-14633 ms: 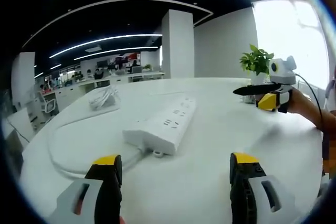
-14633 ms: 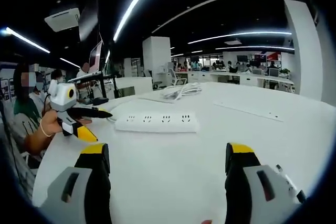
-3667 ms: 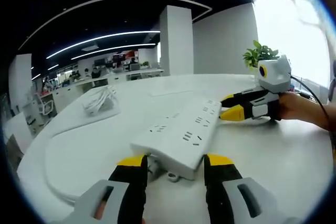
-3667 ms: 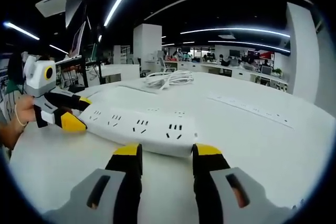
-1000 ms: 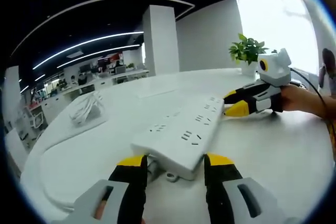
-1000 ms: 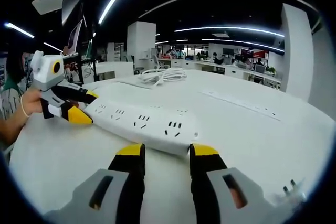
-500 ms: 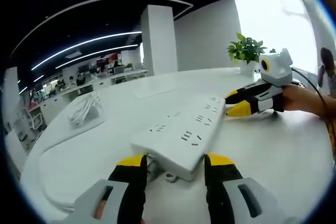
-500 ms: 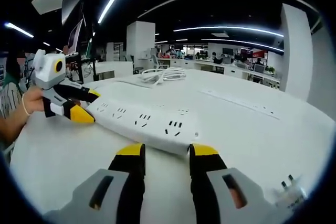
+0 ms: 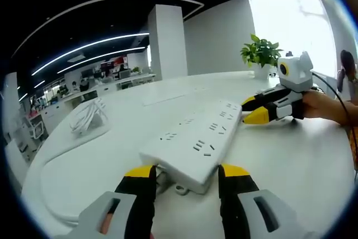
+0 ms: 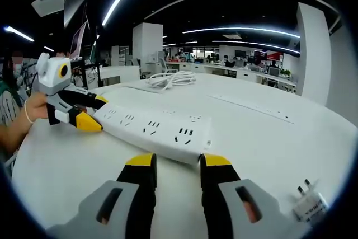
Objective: Straighten the power strip on the desk, plug the charger into it
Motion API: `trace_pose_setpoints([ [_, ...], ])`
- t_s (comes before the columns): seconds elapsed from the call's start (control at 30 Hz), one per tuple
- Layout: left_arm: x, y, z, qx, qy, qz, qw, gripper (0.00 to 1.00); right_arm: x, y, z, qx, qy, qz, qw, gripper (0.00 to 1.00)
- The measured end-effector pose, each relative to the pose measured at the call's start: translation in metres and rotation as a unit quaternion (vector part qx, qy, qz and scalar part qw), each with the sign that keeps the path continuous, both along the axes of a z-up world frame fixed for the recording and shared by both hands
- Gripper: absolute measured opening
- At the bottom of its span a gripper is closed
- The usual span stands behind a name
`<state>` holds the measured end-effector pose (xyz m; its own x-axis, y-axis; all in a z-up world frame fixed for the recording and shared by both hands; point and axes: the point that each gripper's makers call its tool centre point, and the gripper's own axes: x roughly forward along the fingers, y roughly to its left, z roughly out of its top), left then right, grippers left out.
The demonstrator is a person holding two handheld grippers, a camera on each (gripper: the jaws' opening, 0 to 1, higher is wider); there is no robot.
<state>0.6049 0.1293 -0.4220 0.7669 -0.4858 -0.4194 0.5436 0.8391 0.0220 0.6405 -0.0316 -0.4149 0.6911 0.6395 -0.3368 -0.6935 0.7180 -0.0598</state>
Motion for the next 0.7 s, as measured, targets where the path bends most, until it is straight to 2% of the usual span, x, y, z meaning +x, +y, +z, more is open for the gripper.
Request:
trace_pose_setpoints([
  [0.7, -0.002, -0.005, 0.000, 0.005, 0.000, -0.013, 0.9999, 0.45, -0.011, -0.008, -0.001, -0.002, 0.007, -0.019, 0.9998, 0.26],
])
